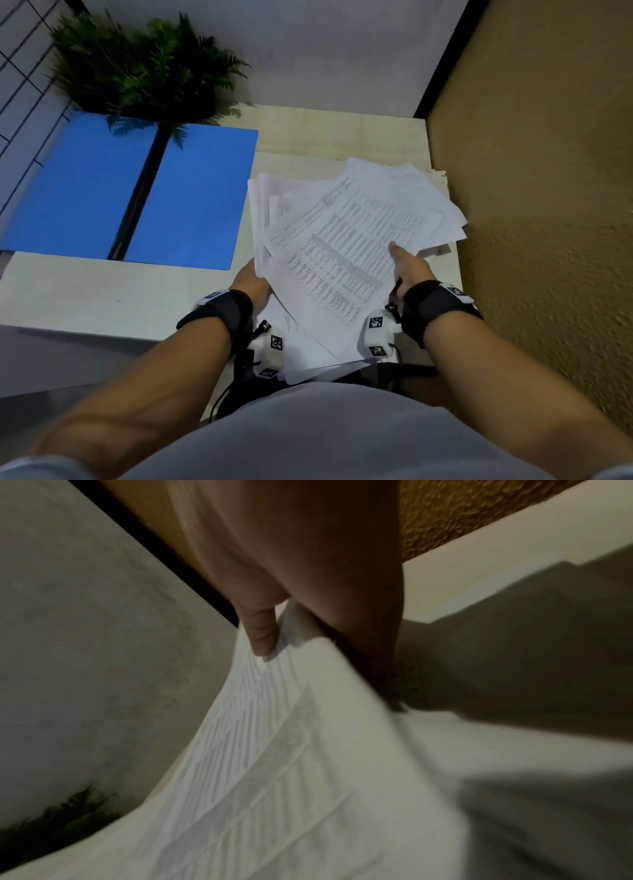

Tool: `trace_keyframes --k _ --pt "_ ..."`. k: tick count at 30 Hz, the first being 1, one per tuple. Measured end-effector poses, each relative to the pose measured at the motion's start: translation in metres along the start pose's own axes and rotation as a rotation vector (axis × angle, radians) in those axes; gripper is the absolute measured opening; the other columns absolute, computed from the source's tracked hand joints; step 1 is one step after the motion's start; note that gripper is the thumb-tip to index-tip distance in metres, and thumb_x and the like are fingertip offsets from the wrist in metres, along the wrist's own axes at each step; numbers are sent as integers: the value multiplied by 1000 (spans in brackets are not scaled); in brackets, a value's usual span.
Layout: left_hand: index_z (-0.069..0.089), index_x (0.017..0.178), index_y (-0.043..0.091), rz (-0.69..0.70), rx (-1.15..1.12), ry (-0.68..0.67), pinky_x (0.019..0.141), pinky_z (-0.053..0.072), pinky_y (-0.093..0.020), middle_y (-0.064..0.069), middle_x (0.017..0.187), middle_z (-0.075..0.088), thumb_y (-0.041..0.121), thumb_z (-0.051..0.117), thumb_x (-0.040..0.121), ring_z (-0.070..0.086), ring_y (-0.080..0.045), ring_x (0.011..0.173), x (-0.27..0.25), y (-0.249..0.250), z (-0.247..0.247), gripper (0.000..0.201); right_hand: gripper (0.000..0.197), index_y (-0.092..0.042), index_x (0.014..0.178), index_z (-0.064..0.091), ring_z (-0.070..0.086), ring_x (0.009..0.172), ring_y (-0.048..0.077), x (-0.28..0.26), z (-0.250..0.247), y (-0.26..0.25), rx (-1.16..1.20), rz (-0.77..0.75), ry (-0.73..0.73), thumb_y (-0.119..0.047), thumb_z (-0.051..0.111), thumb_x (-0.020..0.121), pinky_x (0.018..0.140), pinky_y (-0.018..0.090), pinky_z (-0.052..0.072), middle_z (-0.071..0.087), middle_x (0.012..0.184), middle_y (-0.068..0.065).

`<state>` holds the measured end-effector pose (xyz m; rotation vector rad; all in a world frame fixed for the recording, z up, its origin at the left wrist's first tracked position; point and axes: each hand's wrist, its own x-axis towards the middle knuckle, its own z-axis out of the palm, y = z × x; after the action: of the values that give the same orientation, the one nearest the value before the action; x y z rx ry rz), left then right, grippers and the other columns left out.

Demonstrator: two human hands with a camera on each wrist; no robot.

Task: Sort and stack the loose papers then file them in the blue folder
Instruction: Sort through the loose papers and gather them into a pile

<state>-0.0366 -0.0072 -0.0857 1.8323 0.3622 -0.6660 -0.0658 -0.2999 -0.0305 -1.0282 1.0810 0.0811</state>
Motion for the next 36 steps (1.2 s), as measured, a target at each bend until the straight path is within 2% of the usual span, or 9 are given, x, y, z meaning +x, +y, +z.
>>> trace_keyframes --k 2,6,9,13,20,26,29,32,36 --pt "65 118 31 -6 -21 -20 99 52 -47 1 114 74 21 76 70 67 -27 110 -6 6 1 51 47 -19 133 55 57 114 21 -12 4 -13 57 -128 77 -28 69 88 107 41 40 59 130 -2" --pt "55 134 16 -39 -59 -7 102 44 -36 -3 126 66 1 70 86 61 -25 116 -19 18 2 53 49 -23 143 42 62 111 21 -45 11 -53 179 -422 112 -13 53 96 99 48 51 60 128 2" --pt "53 136 16 -44 -37 -7 106 43 -39 -2 129 64 -1 65 90 59 -25 118 -17 18 2 51 22 -17 122 52 64 85 -4 -82 9 -97 154 -622 86 -10 50 101 72 14 57 63 103 -8" --pt "51 138 17 -72 -11 -61 112 39 -46 -6 135 63 -2 64 88 57 -28 125 -8 15 -3 54 21 -13 120 56 68 88 -8 -116 5 -132 152 -795 0 -8 54 99 78 12 52 66 107 -6" --pt "53 136 14 -93 -6 -96 107 41 -43 -5 131 64 23 60 94 58 -30 123 -2 16 -4 43 27 -3 123 57 71 73 -4 -83 10 -103 -62 -567 -98 0 54 97 63 12 54 75 77 -13" --pt "22 158 20 -195 14 -8 120 25 -44 1 161 32 82 38 81 31 -25 149 -12 29 -6 100 42 -15 135 54 60 114 29 -30 13 -48 -609 -260 -210 -18 61 94 104 50 44 64 127 8" --pt "38 151 22 -86 -35 -74 114 36 -41 1 148 52 57 65 83 47 -25 139 -14 24 -4 81 55 -13 128 48 62 109 29 -19 17 -33 -741 -246 -198 -23 76 81 92 46 54 64 119 7" --pt "45 147 18 -30 76 -21 102 39 -30 0 141 58 30 60 97 53 -24 131 -15 23 0 53 41 -14 120 34 57 94 19 -22 18 -19 -628 -361 -67 -18 64 93 71 27 47 55 108 5" --pt "48 145 14 -41 91 53 96 40 -28 -5 140 59 30 57 99 56 -27 127 -18 28 3 49 39 -13 142 39 51 118 25 -25 18 -4 -826 -412 -138 -26 41 105 94 28 43 49 133 8"
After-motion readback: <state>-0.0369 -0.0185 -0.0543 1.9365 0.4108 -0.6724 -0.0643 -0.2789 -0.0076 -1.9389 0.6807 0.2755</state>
